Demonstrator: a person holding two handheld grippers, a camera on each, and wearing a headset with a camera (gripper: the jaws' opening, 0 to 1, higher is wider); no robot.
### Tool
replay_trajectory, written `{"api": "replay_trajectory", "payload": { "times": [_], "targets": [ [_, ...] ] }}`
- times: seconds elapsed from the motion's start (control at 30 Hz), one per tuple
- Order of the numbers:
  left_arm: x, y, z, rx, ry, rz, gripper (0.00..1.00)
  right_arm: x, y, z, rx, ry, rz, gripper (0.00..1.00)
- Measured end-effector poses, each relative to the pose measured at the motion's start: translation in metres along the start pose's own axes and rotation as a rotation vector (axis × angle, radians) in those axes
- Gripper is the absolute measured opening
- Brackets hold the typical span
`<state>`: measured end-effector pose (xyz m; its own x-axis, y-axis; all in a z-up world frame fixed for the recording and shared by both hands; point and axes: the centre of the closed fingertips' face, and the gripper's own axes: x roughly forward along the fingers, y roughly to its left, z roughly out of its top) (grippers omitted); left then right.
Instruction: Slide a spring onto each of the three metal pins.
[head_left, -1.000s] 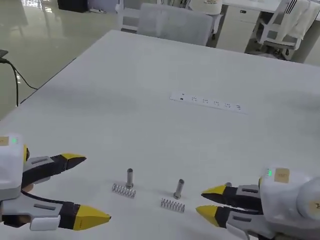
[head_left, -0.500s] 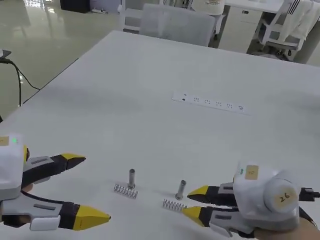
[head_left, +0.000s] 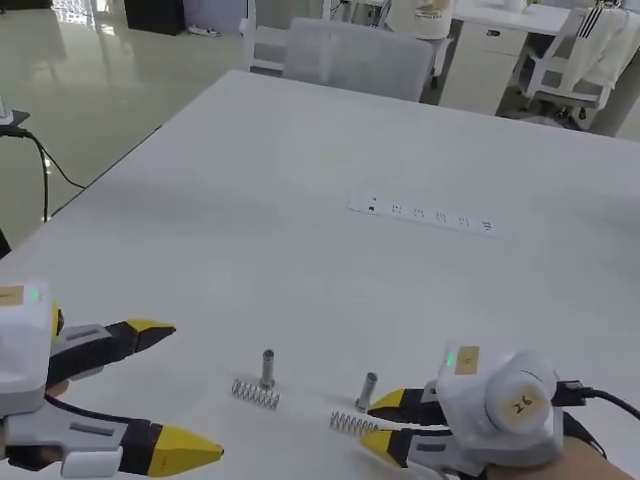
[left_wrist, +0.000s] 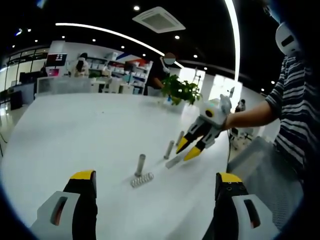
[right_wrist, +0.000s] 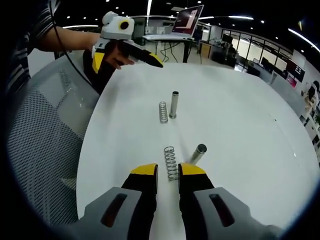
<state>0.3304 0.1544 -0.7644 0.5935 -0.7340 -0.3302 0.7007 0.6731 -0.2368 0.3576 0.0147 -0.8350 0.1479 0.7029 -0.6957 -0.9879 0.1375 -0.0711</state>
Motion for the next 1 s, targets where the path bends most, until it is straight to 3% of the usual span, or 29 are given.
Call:
{"api": "replay_trajectory", "payload": {
  "times": [0.83, 1.0],
  "targets": [
    [-0.003, 0.0, -0.003, -0.003, 0.006, 0.003, 0.95, 0.016, -0.001, -0.019, -0.016, 0.069, 0.027, 0.09],
    [-0.001, -0.002, -0.004, -0.003, 0.009, -0.003, 0.95, 0.016, -0.001, -0.018, -0.024, 0.059, 0.031, 0.08]
  ]
}}
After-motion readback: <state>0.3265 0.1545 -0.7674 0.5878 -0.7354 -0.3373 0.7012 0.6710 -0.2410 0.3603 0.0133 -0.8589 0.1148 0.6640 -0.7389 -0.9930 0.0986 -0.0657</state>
